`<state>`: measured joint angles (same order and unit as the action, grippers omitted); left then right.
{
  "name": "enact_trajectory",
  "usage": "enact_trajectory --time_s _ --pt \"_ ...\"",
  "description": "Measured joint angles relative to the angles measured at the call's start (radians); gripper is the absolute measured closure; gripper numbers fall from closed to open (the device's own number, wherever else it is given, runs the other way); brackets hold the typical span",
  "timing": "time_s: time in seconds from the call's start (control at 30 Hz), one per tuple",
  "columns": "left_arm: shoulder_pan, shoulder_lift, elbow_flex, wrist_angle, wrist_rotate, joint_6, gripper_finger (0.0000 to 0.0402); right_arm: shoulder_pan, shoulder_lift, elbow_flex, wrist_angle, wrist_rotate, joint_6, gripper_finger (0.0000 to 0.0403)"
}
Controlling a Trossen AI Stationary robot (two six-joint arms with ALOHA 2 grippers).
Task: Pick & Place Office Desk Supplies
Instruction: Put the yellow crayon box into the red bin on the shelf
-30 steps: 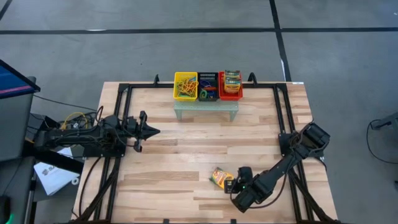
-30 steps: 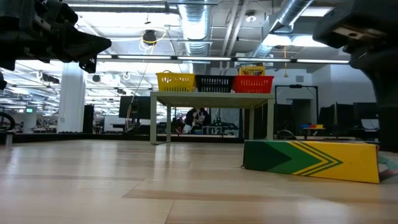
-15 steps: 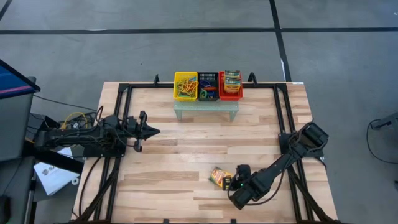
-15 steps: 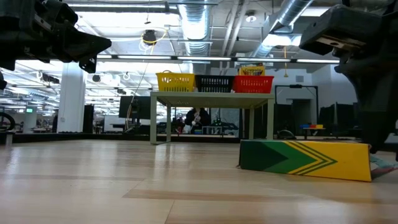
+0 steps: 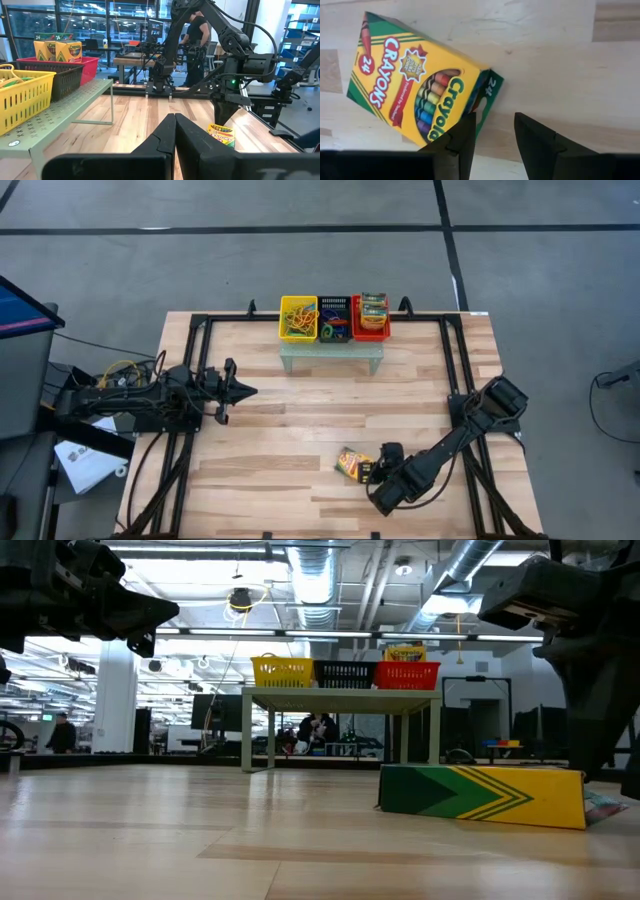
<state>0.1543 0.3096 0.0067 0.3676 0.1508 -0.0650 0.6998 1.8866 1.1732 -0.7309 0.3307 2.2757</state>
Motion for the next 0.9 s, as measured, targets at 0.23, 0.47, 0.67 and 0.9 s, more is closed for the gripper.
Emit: enact_trajectory --time_s 0.23,0.47,0.67,0.9 --pt "0.0 0.0 0.0 0.0 0.0 0.0 0.0402 -0.009 0.0 0.0 0.0 0.026 0.001 0.0271" --pt "0.0 0.0 0.0 0.0 0.0 0.0 0.0402 -0.01 0.034 -0.002 0.01 0.034 0.002 0.0271" --pt "0.0 0.0 0.0 0.0 0.0 0.0 0.0402 -0.02 0.069 0.002 0.045 0.043 -0.001 0.0271" --pt "0.0 0.0 0.0 0.0 0.0 0.0 0.0402 -0.02 0.061 0.001 0.058 0.06 -0.001 0.0285"
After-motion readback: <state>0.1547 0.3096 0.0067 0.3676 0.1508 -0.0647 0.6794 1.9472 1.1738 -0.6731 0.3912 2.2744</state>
